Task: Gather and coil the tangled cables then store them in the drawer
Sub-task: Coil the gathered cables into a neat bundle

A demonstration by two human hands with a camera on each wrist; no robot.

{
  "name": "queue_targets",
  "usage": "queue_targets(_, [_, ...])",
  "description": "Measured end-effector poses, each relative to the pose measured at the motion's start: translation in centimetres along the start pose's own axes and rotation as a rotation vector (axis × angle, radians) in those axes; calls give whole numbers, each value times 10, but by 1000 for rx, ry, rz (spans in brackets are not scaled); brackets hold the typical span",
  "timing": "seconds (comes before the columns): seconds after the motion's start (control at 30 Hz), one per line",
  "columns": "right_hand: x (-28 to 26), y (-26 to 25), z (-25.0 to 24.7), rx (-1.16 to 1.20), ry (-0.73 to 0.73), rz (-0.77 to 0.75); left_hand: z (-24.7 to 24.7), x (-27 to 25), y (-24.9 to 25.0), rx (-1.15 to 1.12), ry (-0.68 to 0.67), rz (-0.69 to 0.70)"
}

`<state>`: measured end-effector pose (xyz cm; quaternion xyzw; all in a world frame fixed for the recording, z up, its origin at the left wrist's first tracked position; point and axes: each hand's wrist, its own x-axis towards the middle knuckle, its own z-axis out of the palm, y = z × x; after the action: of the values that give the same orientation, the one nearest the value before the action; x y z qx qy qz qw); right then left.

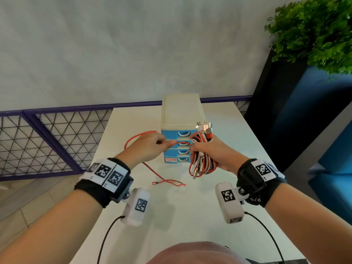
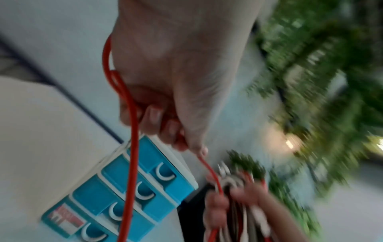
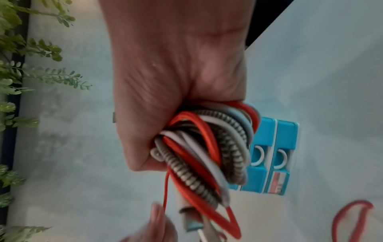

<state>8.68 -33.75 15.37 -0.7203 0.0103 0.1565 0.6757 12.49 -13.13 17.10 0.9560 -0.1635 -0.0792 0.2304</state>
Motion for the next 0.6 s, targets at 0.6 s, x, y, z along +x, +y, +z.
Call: queue_targets(0.6, [15, 9, 4, 51, 142, -38, 24, -23, 24, -1100, -503, -210])
